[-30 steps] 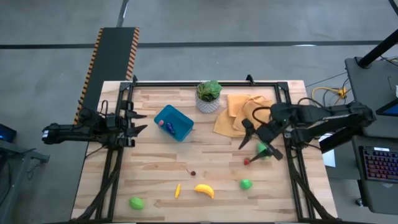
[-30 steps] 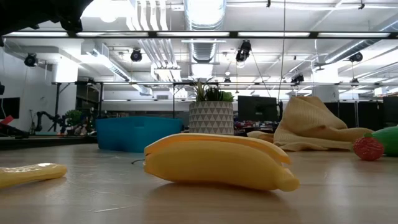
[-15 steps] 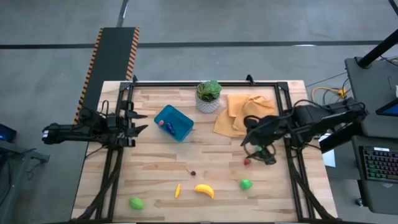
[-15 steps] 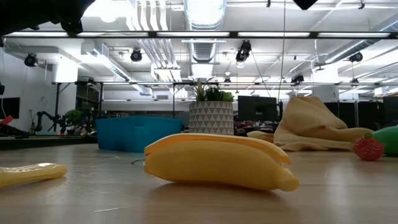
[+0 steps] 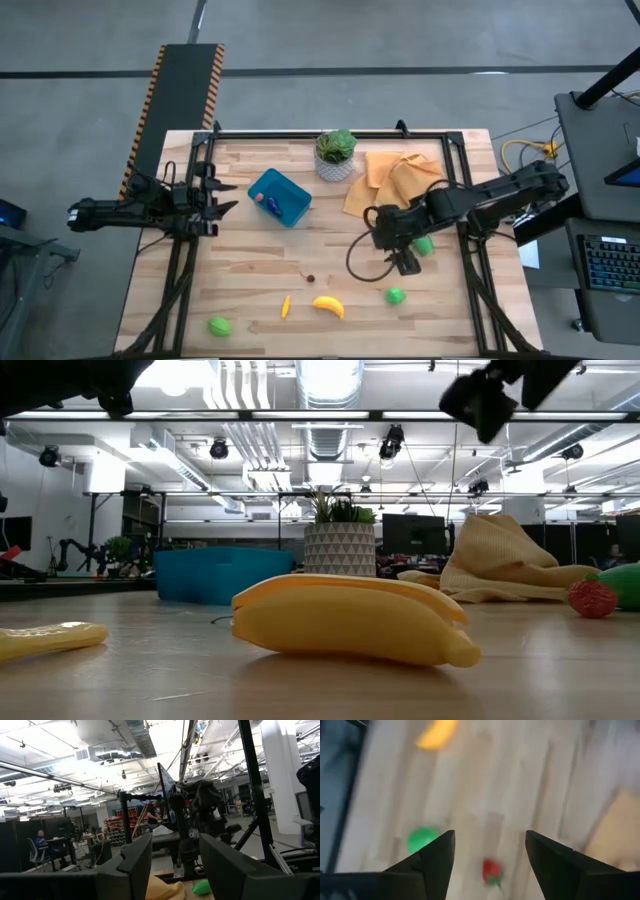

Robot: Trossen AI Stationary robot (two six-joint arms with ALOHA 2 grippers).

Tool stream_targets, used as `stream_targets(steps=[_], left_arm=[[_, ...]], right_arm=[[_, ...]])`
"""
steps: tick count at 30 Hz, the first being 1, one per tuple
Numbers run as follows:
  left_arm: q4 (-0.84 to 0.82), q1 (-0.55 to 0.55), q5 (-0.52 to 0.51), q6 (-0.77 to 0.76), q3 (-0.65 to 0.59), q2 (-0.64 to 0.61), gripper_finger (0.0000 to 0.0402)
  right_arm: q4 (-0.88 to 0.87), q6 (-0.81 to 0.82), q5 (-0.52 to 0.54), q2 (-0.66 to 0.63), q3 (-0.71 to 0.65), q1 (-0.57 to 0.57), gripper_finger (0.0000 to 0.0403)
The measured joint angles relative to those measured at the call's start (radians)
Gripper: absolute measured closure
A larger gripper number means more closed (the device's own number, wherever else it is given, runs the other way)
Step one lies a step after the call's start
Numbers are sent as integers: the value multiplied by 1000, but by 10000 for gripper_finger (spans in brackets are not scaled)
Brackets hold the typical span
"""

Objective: Pick and placing Produce into tupperware
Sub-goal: Put the red strawberry into the blue bin

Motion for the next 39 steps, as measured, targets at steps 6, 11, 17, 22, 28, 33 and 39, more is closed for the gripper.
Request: stream_targets(steps=[6,11,17,22,28,33,39], left_arm=[[0,0,0,0,0,0,250],[1,0,0,0,0,0,250],[2,0,0,0,0,0,250],[2,0,0,0,0,0,250],[2,0,0,0,0,0,250],[2,0,0,0,0,0,250],[2,0,0,0,0,0,250]], right_arm=[[-124,93,9,26,-17,0,179],[-128,119,10,26,-80,0,179],[-91,119,10,25,-198,0,179],[1,119,19,25,-283,0,179],[109,110,26,24,-363,0,179],[129,111,28,24,-405,0,179],[197,110,28,24,-439,0,189]])
